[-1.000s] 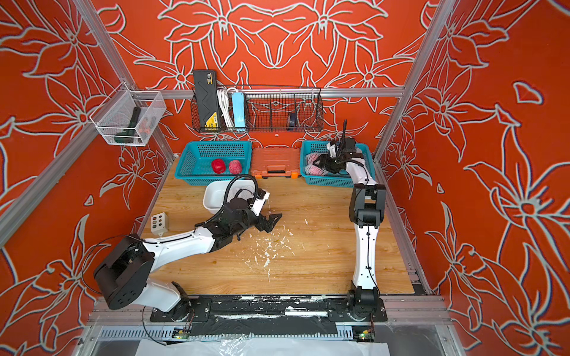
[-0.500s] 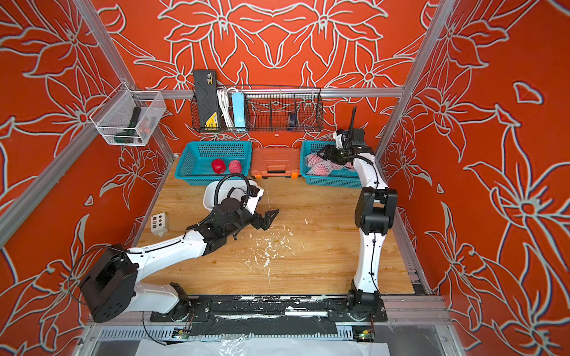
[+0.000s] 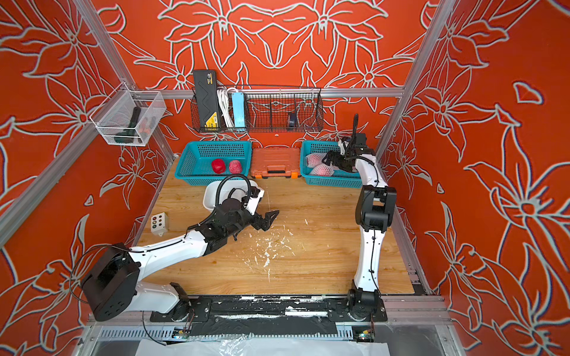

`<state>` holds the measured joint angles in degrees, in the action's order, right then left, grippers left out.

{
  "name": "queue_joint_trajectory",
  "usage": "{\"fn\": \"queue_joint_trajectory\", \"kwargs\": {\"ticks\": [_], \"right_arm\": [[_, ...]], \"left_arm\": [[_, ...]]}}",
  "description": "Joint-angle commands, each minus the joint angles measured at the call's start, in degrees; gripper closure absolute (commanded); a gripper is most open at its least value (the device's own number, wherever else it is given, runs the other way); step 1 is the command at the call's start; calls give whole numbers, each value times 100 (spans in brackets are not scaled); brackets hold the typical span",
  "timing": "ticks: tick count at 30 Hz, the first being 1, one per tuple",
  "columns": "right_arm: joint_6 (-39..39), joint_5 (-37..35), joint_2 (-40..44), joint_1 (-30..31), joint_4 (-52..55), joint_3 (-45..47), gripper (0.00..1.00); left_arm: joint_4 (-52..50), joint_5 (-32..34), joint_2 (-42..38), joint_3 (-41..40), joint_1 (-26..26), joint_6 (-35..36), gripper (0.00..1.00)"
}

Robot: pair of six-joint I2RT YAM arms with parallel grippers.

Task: Remove foam nets from apples
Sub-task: Pick up the apple from the basket.

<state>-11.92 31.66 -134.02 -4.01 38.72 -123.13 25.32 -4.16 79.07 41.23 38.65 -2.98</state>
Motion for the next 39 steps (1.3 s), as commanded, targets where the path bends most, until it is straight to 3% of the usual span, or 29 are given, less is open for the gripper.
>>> {"fn": "queue_joint_trajectory", "kwargs": {"ticks": [1, 5, 17, 26, 39], "right_arm": [[316, -27, -491, -20, 609, -467, 2], [379, 445, -1025, -3, 976, -1061, 2], [-189, 1437, -1414, 48, 86, -927, 3], [-408, 1428, -1548, 67, -87, -994, 24], [-749, 1534, -1199, 66, -648, -548, 43]], "left_arm": [[43, -58, 99, 74, 24, 39, 3], [52, -66, 147, 85, 19, 56, 3], [78, -76, 241, 104, 20, 87, 3], [52, -49, 306, 122, 19, 116, 3], [1, 37, 250, 143, 19, 105, 3]]}}
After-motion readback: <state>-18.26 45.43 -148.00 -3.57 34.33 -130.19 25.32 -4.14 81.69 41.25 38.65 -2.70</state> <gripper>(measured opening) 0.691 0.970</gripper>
